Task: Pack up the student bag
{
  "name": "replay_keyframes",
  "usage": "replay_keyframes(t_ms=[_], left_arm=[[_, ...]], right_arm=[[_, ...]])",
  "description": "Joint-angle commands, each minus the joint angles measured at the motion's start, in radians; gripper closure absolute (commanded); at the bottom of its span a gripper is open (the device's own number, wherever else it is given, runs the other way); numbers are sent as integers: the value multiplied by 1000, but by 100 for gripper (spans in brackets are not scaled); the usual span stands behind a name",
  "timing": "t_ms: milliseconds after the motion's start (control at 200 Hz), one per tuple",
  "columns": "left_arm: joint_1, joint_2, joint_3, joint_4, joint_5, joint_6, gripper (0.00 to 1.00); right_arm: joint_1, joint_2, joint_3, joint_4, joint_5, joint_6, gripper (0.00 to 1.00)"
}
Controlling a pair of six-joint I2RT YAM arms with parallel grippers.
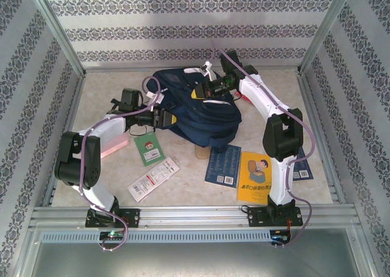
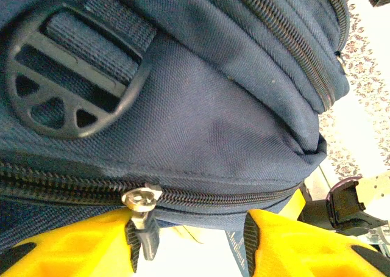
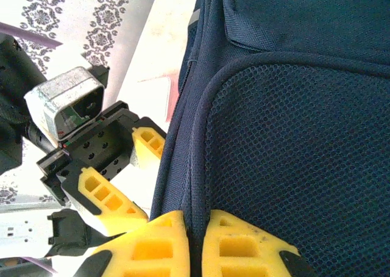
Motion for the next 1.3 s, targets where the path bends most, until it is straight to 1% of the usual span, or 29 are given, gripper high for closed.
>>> replay_keyframes(t_ms=[0,90,250,380,440,575,630,739,779,909,1089,1299], left_arm=[[-9,-40,-17,15,7,22,51],[-8,-33,-21,29,-32,17,52],[-9,-10,-23,76,-88,-17,61],[-10,-7,-16,66,-139,-5,67],[-11,-10,-11,50,-164,9,72],[-23,-21,11,-8,-194,57,89],[-32,-29,16,-29,-201,75,94],[-59,-41,25,-78,-227,113,99],[-71,-43,30,-99,-235,130,100],[-102,-60,39,-166,-285,173,100],[-127,-122,21,-202,-335,171,100],[-198,-153,20,-248,-363,170,100]], right_arm=[[-10,-46,28,95,-89,10,100],[-9,-49,22,106,-90,19,100],[-2,-55,2,118,-84,25,100],[0,-64,-7,124,-80,27,100],[2,-65,-8,126,-79,29,100],[3,-69,-13,129,-59,32,100],[5,-69,-15,130,-43,32,100],[15,-66,-16,128,-20,30,100],[20,-64,-16,127,-13,30,100],[30,-64,-12,128,25,38,100],[48,-74,-21,138,108,61,100],[78,-85,-47,170,188,91,100]])
